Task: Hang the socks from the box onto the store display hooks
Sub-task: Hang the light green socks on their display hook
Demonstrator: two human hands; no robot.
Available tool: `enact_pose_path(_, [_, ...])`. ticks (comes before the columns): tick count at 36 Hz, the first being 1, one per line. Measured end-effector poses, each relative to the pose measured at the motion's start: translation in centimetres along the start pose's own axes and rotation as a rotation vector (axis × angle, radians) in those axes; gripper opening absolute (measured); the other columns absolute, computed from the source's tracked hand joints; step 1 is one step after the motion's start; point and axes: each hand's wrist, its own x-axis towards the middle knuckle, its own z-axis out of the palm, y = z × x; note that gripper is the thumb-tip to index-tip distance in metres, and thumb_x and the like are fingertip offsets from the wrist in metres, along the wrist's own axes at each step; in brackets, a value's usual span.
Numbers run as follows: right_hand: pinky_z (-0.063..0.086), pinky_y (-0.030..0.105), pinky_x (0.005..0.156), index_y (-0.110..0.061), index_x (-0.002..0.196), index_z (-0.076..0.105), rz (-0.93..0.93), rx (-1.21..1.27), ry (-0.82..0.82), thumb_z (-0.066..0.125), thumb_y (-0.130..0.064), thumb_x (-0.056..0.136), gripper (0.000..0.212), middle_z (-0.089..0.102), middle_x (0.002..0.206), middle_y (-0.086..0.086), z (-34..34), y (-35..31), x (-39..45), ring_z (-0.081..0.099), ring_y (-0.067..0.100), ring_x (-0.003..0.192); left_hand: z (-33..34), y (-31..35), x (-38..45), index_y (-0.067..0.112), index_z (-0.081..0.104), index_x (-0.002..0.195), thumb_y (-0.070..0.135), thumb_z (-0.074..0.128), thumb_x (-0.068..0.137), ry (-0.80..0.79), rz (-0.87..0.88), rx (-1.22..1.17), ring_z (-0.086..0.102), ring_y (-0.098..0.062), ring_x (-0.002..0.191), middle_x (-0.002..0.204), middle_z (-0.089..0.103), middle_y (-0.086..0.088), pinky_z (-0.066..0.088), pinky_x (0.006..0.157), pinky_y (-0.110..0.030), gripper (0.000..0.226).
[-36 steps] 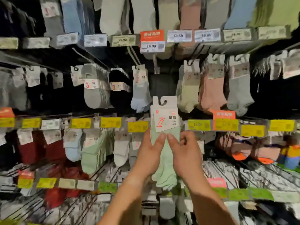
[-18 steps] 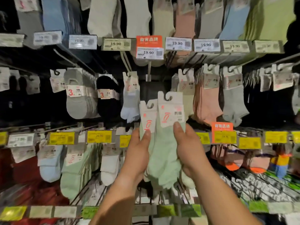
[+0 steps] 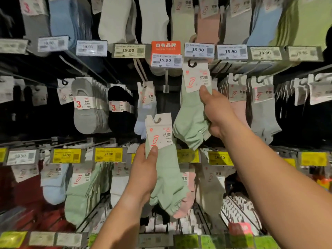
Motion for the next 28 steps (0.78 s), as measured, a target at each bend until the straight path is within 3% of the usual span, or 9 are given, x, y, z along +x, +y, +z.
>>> enact_pose_path(3, [0.061,0.043,0.078,-0.013,0.128,0.056,-0.014,0.013,0.014,0.048,-0.033,0.104,0.032,0.074,0.109,0.005,0.3,-0.3,0.7,0.074,0.021,0.091,0.0,0.1,0.0,0.033,0.062,0.112,0.028,0.048,0.107,-0.006,-0.008,0.001,0.071,-0.01,0.105,0.114,0.073,0.01,0.056,0.096,-0.04,0.015])
enact_pose_path(10, [0.062,0.04,0.07,-0.01,0.12,0.061,0.076,0.019,0.038,0.052,-0.031,0.102,0.028,0.076,0.1,0.008,0.3,-0.7,2.5,0.075,0.023,0.084,-0.3,0.2,0.3,0.029,0.06,0.124,0.029,0.048,0.107,-0.016,-0.013,0.016,0.07,-0.011,0.109,0.117,0.073,0.011,0.054,0.101,-0.047,0.021])
enact_pose_path(13, [0.061,0.043,0.076,-0.011,0.12,0.062,0.125,-0.076,0.056,0.053,-0.032,0.101,0.03,0.074,0.103,0.009,0.5,0.0,3.9,0.073,0.027,0.088,-0.5,0.0,0.4,0.028,0.059,0.129,0.029,0.048,0.107,-0.013,-0.008,0.027,0.069,-0.01,0.11,0.118,0.073,0.012,0.054,0.101,-0.046,0.025])
enact_pose_path(17, [0.055,0.031,0.07,-0.009,0.129,0.055,0.126,-0.337,0.095,0.047,-0.025,0.102,0.033,0.066,0.111,0.013,1.4,0.3,6.6,0.062,0.02,0.087,-0.6,-0.2,0.6,0.027,0.06,0.128,0.027,0.049,0.106,0.001,-0.016,0.004,0.07,-0.009,0.107,0.116,0.074,0.012,0.054,0.1,-0.042,0.024])
enact_pose_path(20, [0.049,0.04,0.1,-0.002,0.134,0.054,0.101,-0.649,0.076,0.043,-0.02,0.101,0.039,0.057,0.135,0.019,1.9,0.7,8.8,0.059,0.029,0.112,-0.4,-0.3,0.6,0.027,0.06,0.127,0.028,0.048,0.107,-0.004,-0.015,0.014,0.071,-0.006,0.105,0.116,0.074,0.013,0.056,0.095,-0.035,0.024])
enact_pose_path(22, [0.046,0.042,0.105,-0.001,0.132,0.055,0.093,-0.856,0.085,0.043,-0.02,0.101,0.038,0.057,0.134,0.019,1.9,1.6,10.5,0.055,0.033,0.123,-0.3,-0.4,0.5,0.028,0.06,0.127,0.028,0.049,0.106,-0.011,-0.003,0.028,0.071,-0.004,0.104,0.117,0.073,0.013,0.056,0.092,-0.032,0.024])
enact_pose_path(25, [0.053,0.039,0.088,-0.001,0.126,0.057,0.04,-1.042,0.168,0.046,-0.017,0.1,0.032,0.062,0.123,0.018,2.0,3.0,11.2,0.061,0.034,0.112,-0.1,-0.6,0.6,0.029,0.06,0.128,0.027,0.049,0.106,-0.02,-0.016,0.024,0.07,-0.008,0.108,0.117,0.073,0.012,0.055,0.096,-0.037,0.024])
enact_pose_path(28, [0.047,0.034,0.078,-0.003,0.126,0.056,-0.058,-1.154,0.22,0.051,-0.01,0.098,0.029,0.062,0.122,0.017,1.5,3.3,9.4,0.06,0.034,0.111,0.1,-0.8,0.8,0.027,0.06,0.127,0.027,0.049,0.106,-0.016,-0.019,0.024,0.071,-0.008,0.105,0.117,0.074,0.011,0.056,0.094,-0.036,0.023])
